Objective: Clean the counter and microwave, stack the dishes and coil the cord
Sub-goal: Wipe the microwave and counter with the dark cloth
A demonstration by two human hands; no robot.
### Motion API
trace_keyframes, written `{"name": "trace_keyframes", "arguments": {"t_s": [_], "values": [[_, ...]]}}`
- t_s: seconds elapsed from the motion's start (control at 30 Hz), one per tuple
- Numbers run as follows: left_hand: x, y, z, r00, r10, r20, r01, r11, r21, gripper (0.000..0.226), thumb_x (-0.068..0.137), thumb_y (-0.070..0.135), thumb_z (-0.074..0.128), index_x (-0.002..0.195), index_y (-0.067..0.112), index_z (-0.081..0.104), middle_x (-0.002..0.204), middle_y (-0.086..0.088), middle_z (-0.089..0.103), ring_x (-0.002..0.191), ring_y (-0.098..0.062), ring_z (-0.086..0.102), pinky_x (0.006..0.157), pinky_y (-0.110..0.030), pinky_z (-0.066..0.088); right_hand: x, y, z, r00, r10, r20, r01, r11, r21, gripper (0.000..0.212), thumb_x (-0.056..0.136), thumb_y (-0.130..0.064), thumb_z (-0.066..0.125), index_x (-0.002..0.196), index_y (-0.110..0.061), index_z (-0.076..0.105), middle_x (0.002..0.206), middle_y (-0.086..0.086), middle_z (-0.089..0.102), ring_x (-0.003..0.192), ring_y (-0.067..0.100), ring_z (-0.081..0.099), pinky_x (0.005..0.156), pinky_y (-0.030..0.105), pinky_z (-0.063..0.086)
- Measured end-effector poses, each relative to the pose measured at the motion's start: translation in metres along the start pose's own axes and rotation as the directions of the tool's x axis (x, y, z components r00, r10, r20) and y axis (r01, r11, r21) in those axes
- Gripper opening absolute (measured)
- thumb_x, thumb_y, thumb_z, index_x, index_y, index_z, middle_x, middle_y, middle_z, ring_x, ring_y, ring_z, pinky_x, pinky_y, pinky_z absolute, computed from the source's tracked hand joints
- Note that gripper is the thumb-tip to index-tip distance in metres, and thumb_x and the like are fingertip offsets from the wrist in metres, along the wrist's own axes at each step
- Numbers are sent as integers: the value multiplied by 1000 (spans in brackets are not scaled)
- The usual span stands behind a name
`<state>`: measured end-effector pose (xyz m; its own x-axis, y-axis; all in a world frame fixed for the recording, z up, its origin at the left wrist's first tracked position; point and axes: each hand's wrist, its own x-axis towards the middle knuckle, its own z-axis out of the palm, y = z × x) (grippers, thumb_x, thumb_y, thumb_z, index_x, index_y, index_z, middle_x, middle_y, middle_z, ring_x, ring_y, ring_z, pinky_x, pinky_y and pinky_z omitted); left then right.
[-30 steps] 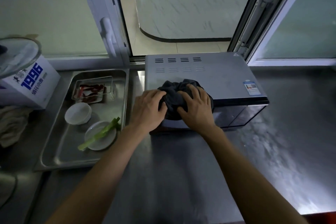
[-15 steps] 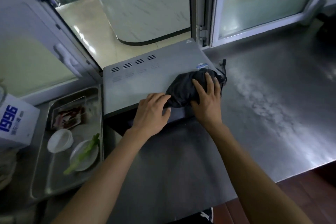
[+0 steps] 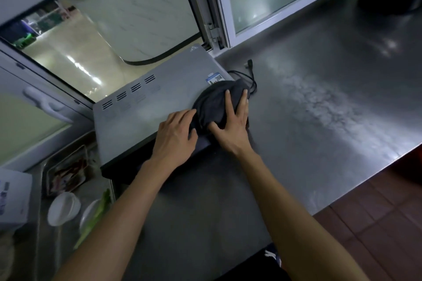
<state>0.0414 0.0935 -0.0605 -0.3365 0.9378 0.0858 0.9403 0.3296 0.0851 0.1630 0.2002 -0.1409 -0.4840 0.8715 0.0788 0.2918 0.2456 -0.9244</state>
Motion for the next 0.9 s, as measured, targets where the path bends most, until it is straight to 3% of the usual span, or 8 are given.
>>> {"name": "trace_keyframes", "arguments": {"t_s": [0.2, 0.53, 0.73, 0.9], "values": [[-19, -30, -1, 1000, 7, -29, -7, 1000, -3, 55, 93, 24, 59, 145, 17, 42, 145, -1, 48, 134, -21, 42, 104, -47, 40, -10, -14, 31, 993, 89, -75, -73, 978, 194, 87, 88, -44, 58, 156, -42, 4, 161, -9, -29, 150, 16, -22, 119, 48, 9], [-76, -141, -12, 996, 66, -66, -66, 998, 1, 43, 90, 21, 62, 132, 18, 53, 137, 2, 51, 125, -22, 46, 95, -49, 45, -38, -61, 132, 904, 197, -380, -72, 945, 320, 79, 85, -29, 58, 154, -38, 21, 164, -3, -16, 152, 20, -11, 122, 51, 12], [-98, -195, -12, 984, 148, -95, -153, 987, -46, 41, 93, 22, 58, 133, 15, 55, 136, -1, 53, 126, -21, 47, 100, -49, 45, -67, -83, 193, 875, 210, -437, -51, 936, 348, 78, 81, -35, 51, 154, -36, 23, 165, -3, -10, 152, 21, -5, 120, 45, 13], [-111, -221, -16, 983, 127, -130, -152, 969, -196, 40, 102, 31, 39, 131, 13, 60, 134, -2, 58, 126, -18, 49, 104, -47, 44, -95, -97, 235, 875, 229, -427, -51, 920, 389, 79, 79, -38, 48, 154, -36, 22, 165, -5, -7, 152, 17, -4, 119, 37, 11]]}}
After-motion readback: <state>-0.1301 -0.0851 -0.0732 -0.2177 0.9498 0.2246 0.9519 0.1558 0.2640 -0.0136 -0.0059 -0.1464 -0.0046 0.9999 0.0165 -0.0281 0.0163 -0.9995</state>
